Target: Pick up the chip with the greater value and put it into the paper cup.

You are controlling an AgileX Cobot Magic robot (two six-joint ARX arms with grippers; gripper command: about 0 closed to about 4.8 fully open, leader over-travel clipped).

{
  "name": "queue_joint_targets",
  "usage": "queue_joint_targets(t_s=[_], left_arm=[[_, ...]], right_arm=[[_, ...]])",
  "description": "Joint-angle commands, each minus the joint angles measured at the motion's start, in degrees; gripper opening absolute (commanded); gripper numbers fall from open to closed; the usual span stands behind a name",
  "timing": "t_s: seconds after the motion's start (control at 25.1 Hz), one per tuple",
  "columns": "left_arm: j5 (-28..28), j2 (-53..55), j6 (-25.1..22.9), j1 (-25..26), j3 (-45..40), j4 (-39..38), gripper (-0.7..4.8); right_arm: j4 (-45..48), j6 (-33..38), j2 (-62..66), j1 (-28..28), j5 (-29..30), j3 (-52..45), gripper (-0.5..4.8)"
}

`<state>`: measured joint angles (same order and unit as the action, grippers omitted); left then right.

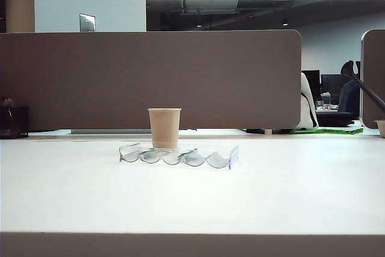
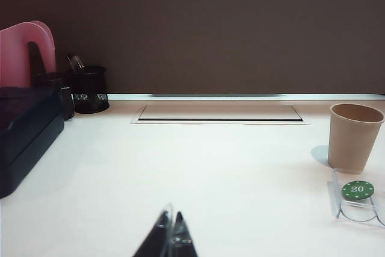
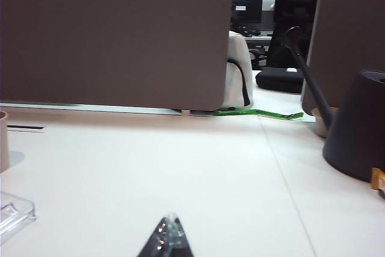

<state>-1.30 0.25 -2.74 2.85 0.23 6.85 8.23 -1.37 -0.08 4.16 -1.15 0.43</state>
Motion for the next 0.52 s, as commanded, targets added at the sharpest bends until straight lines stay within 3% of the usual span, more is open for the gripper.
queue_joint_targets(t_s=[0.04,0.52], left_arm=[[0.0,0.0,0.2,0.0,0.2,0.9,-0.05],[0.0,0.0,0.2,0.0,0.2,-0.1,-0.05]], right_arm=[[0.3,-0.2,0.0,-0.6,-0.2,-0.1,-0.01],[0.0,-0.2,0.0,-0.5,-0.2,-0.1,-0.01]])
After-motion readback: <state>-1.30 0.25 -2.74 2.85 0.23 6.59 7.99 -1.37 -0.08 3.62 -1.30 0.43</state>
